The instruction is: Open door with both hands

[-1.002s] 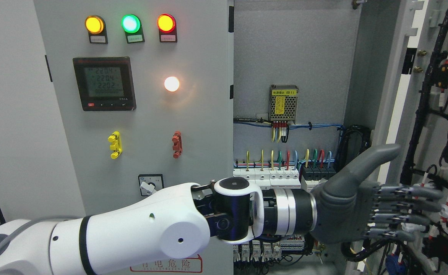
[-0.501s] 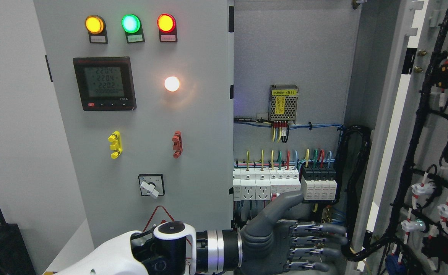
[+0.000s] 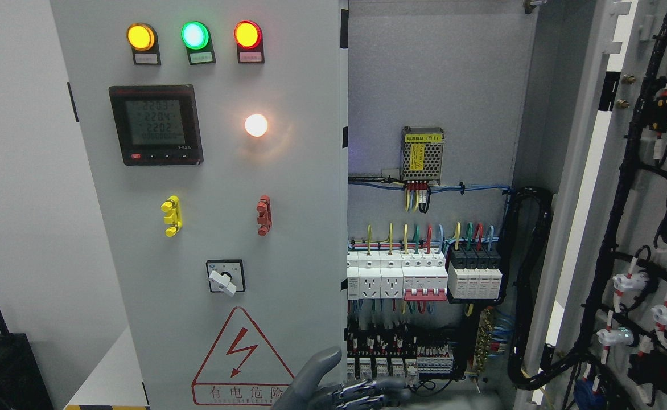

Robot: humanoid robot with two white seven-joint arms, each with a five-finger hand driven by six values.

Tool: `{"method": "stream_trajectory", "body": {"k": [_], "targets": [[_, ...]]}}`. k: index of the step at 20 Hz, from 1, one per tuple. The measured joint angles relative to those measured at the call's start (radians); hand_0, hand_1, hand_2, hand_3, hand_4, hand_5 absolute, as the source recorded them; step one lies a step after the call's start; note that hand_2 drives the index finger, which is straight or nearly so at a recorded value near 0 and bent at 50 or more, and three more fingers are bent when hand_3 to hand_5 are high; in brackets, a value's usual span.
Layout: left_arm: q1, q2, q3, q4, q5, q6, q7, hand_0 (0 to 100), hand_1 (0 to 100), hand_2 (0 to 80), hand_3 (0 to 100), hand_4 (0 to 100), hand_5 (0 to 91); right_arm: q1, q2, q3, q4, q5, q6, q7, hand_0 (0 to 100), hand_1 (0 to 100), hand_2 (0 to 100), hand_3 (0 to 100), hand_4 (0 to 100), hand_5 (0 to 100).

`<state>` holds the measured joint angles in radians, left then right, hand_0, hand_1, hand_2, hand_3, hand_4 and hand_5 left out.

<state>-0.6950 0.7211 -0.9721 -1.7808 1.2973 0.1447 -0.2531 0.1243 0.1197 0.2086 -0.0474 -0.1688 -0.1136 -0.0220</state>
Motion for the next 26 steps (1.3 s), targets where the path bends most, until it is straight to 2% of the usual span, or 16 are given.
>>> {"method": "stream_trajectory", "body": {"k": [5,13,23,26], "targets": [[0.255,0.063,0.102,-0.024,-0.117,-0.012,-0.016,0,0,0.0,0,3,0.0,0.000,0.000,0.000,0.000,0.000,0.000,0.000,11,0,0,0,0,0],[0.636,0.135,0.277,-0.040,-0.260,-0.013,-0.023,0,0,0.0,0,3,0.0,0.000,0.000,0.000,0.000,0.000,0.000,0.000,11,0,0,0,0,0],[1.052,0.162,0.458,0.015,-0.456,-0.045,-0.011,0,0,0.0,0,3,0.0,0.000,0.000,0.000,0.000,0.000,0.000,0.000,11,0,0,0,0,0],[1.148,0.142,0.503,0.053,-0.544,-0.045,-0.008,0,0,0.0,0,3,0.0,0.000,0.000,0.000,0.000,0.000,0.000,0.000,11,0,0,0,0,0]]}}
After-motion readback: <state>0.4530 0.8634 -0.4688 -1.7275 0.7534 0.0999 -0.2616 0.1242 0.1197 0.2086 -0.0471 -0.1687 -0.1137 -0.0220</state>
